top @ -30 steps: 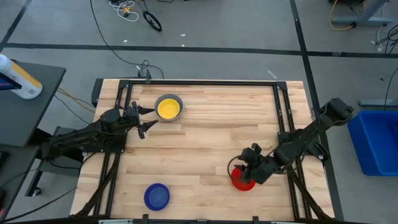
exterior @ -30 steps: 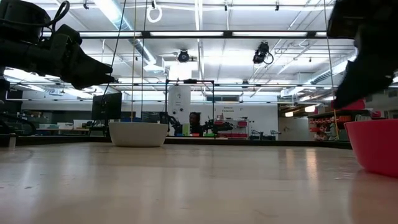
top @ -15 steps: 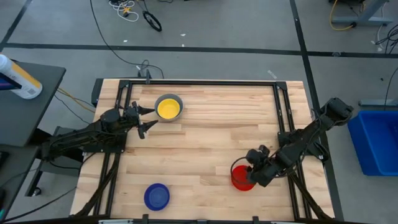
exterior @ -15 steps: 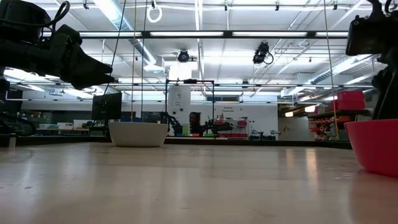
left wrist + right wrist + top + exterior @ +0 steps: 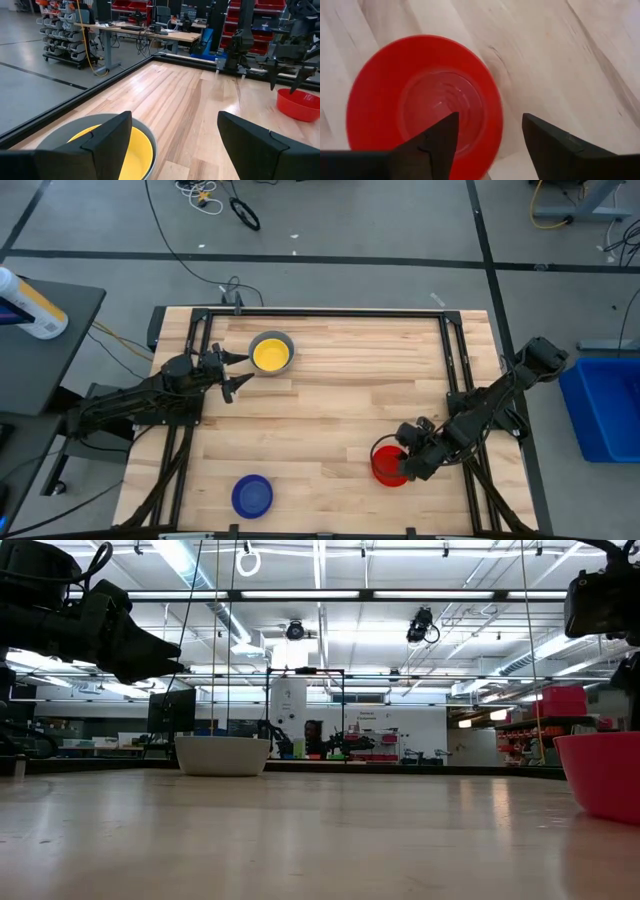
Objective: Nest bowls inside each other
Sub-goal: Stack the red bowl on the yellow bowl
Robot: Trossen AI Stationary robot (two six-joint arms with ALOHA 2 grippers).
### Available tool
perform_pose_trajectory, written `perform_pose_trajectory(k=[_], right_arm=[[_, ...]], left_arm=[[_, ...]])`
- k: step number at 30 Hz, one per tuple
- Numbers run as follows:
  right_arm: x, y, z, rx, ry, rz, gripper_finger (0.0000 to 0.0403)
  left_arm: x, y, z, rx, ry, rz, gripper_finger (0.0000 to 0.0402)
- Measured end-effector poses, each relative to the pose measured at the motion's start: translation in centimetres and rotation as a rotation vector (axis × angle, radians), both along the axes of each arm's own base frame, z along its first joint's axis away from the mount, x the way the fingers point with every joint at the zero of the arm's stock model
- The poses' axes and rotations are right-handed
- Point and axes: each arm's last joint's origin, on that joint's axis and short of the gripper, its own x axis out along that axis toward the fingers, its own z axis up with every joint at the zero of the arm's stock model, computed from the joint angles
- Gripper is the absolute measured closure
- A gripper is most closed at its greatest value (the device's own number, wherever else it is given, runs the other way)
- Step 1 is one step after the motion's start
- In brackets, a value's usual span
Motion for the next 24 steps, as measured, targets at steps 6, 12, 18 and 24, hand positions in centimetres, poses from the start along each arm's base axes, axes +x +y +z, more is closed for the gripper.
perform_pose_trajectory(k=[6,12,18,24], right_arm=[[0.1,0.1,0.0,-0.001,-0.013,0.007,0.0202],[0.6,-0.3,-0.4,-0.030,-0.001,0.010,0.0211],[1.3,-0.4,-1.0,-0.042,0.010,0.035,0.0227],[1.6,-0.1,-0.9,-0.023,-0.015,0.084,0.0354]], left_arm=[[0.0,0.0,0.0,0.002,0.000,0.000,0.0097],[0.0,0.0,0.0,0.001,0.001,0.000,0.0097],[0.0,0.0,0.0,0.001,0.001,0.000,0.0097],[0.0,0.0,0.0,0.001,0.002,0.000,0.0097]])
